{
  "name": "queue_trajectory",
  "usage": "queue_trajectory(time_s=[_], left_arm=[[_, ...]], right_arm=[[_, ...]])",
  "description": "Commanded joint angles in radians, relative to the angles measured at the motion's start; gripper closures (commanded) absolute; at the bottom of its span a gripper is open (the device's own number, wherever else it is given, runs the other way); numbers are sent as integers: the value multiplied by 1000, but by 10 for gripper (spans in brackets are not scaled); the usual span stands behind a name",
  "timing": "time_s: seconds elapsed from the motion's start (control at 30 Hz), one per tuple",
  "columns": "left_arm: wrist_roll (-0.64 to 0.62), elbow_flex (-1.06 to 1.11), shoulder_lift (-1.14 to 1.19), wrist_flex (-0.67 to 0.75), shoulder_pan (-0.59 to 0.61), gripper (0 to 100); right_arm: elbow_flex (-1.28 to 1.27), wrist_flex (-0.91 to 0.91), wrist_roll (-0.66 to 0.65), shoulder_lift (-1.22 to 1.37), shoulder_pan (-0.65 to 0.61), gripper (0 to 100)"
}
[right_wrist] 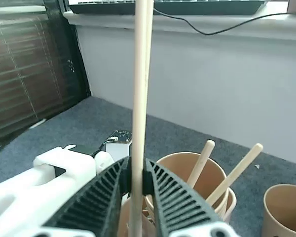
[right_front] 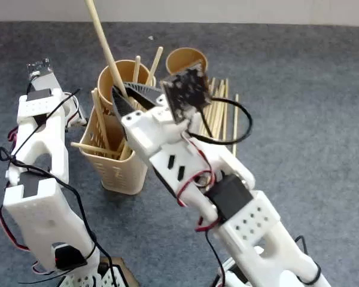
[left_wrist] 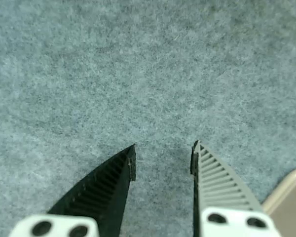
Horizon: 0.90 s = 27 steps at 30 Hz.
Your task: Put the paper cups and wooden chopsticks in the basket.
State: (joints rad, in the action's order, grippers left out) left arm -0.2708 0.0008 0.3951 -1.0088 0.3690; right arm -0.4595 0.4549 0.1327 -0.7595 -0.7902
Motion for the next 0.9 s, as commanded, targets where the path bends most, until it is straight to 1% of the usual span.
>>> queue_trajectory(time_s=[0.0, 0.07, 0.17, 0.27, 0.33, 0.4, 0.5, 0.6, 0.77, 0.87], left_arm=[[17, -197, -79, -64, 54, 790], [78, -403, -99, -195, 90, 790], [152, -785, -119, -427, 96, 790], [226, -1179, -117, -651, 61, 790], [250, -1362, -125, -770, 21, 790], [250, -1391, -151, -781, -1, 790], [252, -1363, -254, -779, -24, 790], [252, -1291, -380, -779, -88, 790], [252, -1113, -638, -779, -220, 790], [253, -993, -753, -769, -249, 790]], right_arm=[[24, 33, -12, -42, -22, 993], [24, 64, -12, -44, -53, 993], [27, 130, -14, -50, -130, 993], [25, 147, -14, -50, -180, 993], [25, 143, -15, -48, -193, 993], [25, 143, -40, -48, -194, 993], [22, 130, -57, -41, -193, 993], [21, 88, -77, -39, -188, 993], [21, 85, -97, -39, -188, 993], [21, 87, -97, -39, -188, 993]])
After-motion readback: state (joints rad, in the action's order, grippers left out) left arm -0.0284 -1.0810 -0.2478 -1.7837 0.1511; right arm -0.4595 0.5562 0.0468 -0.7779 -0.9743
